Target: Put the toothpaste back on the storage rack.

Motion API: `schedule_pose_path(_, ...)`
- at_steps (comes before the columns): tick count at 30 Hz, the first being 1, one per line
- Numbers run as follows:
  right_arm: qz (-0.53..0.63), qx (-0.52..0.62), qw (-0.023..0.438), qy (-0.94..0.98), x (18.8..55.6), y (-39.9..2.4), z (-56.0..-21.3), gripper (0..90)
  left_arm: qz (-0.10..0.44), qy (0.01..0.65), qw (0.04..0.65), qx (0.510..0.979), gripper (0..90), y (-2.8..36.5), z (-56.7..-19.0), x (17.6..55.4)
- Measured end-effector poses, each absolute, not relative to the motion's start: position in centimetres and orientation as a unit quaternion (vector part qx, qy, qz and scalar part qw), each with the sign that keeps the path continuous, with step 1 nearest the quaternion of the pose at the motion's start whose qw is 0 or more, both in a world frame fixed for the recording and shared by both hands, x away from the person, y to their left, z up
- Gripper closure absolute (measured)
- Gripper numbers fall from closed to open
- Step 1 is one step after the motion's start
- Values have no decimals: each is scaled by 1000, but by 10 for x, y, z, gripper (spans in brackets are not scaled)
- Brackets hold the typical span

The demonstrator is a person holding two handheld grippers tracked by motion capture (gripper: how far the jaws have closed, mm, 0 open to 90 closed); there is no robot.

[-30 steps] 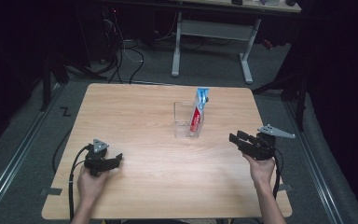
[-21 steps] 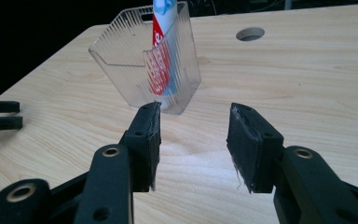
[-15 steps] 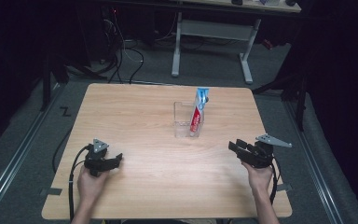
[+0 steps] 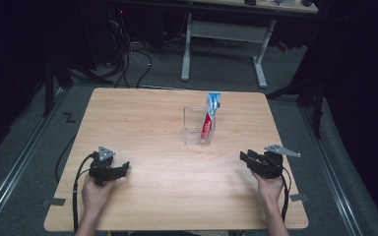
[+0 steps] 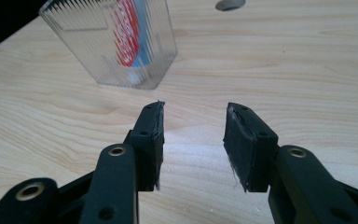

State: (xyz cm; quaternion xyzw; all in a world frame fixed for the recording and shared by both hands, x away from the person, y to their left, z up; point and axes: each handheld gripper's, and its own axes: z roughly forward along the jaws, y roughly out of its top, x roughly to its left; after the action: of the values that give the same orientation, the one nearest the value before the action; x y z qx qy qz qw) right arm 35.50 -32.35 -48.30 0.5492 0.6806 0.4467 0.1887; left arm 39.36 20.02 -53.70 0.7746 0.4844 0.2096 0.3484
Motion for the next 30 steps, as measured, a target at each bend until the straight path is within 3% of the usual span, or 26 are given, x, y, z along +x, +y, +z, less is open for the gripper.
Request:
schedule_pose_path(10,386,559,231,696,363,-315,-503,582,208,485,349,775,283,201,-537,394)
schedule_pose_path(30,336,562,243,715,373,-309,-525,573,210,485,348,775,277,200,-537,394)
